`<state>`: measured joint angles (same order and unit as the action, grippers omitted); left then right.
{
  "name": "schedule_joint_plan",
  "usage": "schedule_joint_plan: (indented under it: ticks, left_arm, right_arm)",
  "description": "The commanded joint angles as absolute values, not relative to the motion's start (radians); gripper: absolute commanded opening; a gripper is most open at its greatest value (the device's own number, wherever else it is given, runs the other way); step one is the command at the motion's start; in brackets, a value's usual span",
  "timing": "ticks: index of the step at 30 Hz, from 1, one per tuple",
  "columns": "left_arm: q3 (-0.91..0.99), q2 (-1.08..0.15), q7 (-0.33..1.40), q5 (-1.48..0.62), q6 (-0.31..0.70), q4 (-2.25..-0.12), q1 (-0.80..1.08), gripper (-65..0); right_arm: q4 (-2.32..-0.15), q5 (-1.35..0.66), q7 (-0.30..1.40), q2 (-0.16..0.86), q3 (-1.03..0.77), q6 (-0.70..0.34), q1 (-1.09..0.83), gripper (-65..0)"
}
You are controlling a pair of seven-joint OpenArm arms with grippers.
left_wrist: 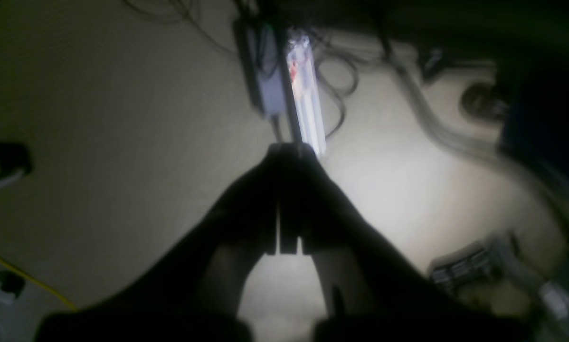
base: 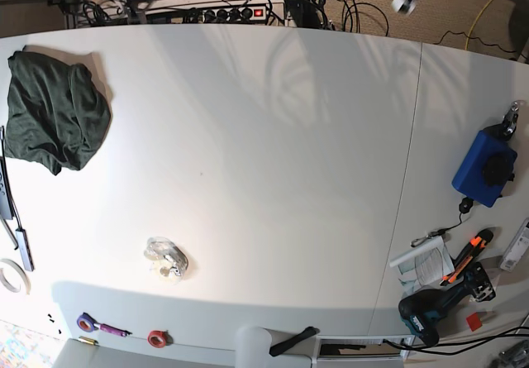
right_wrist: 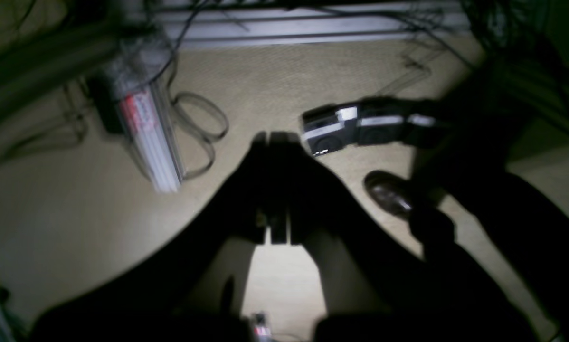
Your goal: Layout the t-shirt on the table in an organized manner, then fold the t-shirt properly
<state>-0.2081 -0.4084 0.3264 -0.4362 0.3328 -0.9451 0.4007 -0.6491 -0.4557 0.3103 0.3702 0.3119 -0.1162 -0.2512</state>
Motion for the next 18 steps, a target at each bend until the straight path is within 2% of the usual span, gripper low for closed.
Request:
schedule_joint_plan:
  ticks: [1,6,11,18]
  left_arm:
    - [-0.207,-0.399,0.313,-0.428,0.316,-0.930,0.385,-65.0]
    - [-0.207,-0.292,0.306,-0.379,0.205,-0.844,0.291,-65.0]
    - [-0.207,-0.214,0.218,-0.294,0.191,-0.780,0.255,-65.0]
    - [-0.207,-0.163,0.216,-0.280,0.191,-0.764,0.249,-65.0]
  right_arm:
    - [-0.640,-0.473,0.299,0.371,0.325,-0.080,-0.227,-65.0]
    - [-0.620,-0.548,0.283,0.298,0.385,0.061,-0.149,-65.0]
    - [-0.620,-0.554,0.281,0.245,0.440,0.065,-0.130,-65.0]
    - [-0.620,-0.629,0.284,0.167,0.464,0.065,-0.134,-65.0]
